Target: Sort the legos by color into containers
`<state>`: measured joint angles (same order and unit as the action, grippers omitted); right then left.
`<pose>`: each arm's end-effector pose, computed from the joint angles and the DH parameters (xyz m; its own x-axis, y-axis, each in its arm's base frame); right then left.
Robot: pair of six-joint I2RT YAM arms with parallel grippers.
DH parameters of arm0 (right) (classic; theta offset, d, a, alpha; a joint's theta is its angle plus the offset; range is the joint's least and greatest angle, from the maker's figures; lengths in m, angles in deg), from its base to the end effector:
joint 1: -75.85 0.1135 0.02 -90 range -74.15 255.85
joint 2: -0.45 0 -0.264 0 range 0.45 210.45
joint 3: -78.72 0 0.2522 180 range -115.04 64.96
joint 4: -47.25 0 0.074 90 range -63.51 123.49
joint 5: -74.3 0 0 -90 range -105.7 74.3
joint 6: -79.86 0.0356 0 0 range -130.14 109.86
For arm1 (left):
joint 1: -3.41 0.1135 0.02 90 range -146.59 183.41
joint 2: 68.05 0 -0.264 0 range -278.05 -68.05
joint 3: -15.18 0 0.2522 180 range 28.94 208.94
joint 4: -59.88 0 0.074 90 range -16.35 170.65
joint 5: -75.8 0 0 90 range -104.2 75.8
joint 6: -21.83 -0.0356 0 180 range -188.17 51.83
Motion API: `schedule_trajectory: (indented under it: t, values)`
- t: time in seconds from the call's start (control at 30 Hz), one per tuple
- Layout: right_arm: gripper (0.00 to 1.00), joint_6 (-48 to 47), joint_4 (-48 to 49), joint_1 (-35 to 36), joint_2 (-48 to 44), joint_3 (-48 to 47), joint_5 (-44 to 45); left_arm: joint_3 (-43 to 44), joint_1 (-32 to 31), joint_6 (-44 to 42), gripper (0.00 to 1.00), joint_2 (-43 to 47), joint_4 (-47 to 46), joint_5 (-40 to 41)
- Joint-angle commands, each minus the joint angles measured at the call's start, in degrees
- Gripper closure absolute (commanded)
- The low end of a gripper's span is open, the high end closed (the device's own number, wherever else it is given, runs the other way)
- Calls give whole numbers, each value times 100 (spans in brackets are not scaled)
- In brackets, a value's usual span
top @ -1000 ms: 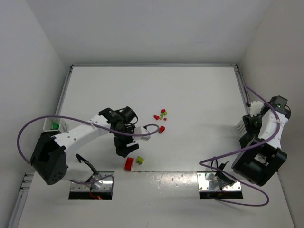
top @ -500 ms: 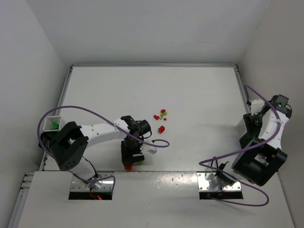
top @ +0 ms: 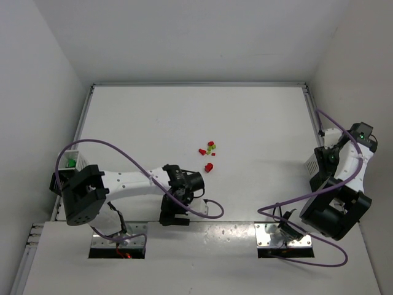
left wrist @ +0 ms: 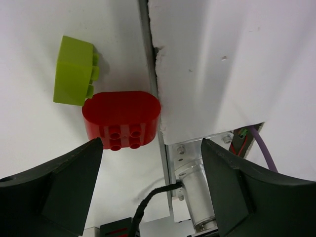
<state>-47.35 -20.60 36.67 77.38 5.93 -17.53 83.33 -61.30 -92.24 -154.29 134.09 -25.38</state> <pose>0.1912 -0.1544 0.2482 -0.9643 0.0062 -0.2646 0.0510 0.9853 -0.1628 0.0955 -0.2182 0.1898 -0.0293 0.9987 -0.0424 0.9809 0.0206 -0.1933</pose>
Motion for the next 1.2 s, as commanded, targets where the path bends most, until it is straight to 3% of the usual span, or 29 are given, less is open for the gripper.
schedule_trajectory:
  t: [0.0,0.13,0.43,0.93,1.17]
  values:
    - [44,-111,-5,24,-46,-109,-169,-113,-42,122,13,20,-200,300]
    - [44,-111,-6,24,-46,-57,-169,-113,-95,122,13,-34,-455,687]
    - [44,-164,-6,24,-46,-4,-222,-113,-217,8,10,-148,-683,758]
    - [44,-164,-58,24,-46,58,-222,-746,-270,-53,8,-534,-1412,1170]
    - [44,-164,-111,24,7,-57,-222,-746,-270,-53,21,-587,-1746,1171]
